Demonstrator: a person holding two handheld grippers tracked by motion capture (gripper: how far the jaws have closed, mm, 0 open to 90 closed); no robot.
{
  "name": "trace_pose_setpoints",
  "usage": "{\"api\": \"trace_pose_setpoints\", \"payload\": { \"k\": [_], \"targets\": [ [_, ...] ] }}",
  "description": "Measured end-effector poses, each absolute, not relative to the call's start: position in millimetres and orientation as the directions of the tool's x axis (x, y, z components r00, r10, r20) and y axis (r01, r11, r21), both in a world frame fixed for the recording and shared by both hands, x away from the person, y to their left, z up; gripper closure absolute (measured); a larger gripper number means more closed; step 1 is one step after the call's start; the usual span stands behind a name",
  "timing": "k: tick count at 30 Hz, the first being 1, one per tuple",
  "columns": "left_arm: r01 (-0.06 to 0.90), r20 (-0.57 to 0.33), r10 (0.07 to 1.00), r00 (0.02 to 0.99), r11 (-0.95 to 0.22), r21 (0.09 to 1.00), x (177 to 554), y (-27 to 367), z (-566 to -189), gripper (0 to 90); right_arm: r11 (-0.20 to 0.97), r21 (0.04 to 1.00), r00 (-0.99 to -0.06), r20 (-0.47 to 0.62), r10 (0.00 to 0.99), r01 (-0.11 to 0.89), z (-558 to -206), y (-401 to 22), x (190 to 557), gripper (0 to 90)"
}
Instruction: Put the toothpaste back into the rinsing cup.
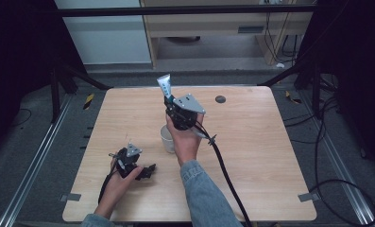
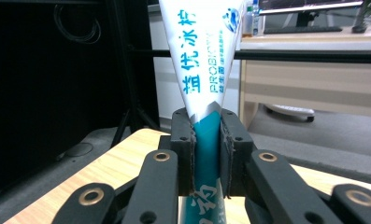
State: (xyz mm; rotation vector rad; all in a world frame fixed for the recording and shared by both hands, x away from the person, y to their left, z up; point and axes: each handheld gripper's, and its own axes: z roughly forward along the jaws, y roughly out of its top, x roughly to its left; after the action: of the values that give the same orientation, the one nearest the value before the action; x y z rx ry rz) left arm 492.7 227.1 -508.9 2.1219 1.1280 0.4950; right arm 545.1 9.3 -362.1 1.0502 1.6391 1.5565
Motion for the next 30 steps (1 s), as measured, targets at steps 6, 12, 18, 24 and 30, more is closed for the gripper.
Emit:
{"api": "trace_pose_setpoints", "payload": {
  "k": [6,12,18,24,30],
  "targets": [
    [0.575,0.018,0.832,0.554,-0.399,0.714,492.9,228.1,-508.9,0.0,-0.02,0.995,-0.473,0.062,0.879,0.093,-368.5,16.2,543.7,78.3],
    [0.578,0.017,0.834,0.552,-0.397,0.713,493.7,229.7,-508.8,0.0,-0.021,0.997,-0.469,0.054,0.881,0.076,-374.0,18.3,542.0,78.3],
    [0.58,0.014,0.836,0.548,-0.392,0.713,493.6,229.9,-508.9,0.0,-0.019,0.997,-0.465,0.053,0.884,0.077,-381.9,17.0,539.2,78.3],
    [0.58,0.02,0.832,0.554,-0.403,0.708,493.8,230.8,-508.5,0.0,-0.006,0.997,-0.469,0.044,0.882,0.081,-390.8,20.6,540.3,78.2],
    [0.58,0.02,0.833,0.553,-0.402,0.708,493.9,230.8,-508.5,0.0,0.0,0.994,-0.466,0.05,0.883,0.106,-406.4,20.3,543.1,78.2]
  ]
}}
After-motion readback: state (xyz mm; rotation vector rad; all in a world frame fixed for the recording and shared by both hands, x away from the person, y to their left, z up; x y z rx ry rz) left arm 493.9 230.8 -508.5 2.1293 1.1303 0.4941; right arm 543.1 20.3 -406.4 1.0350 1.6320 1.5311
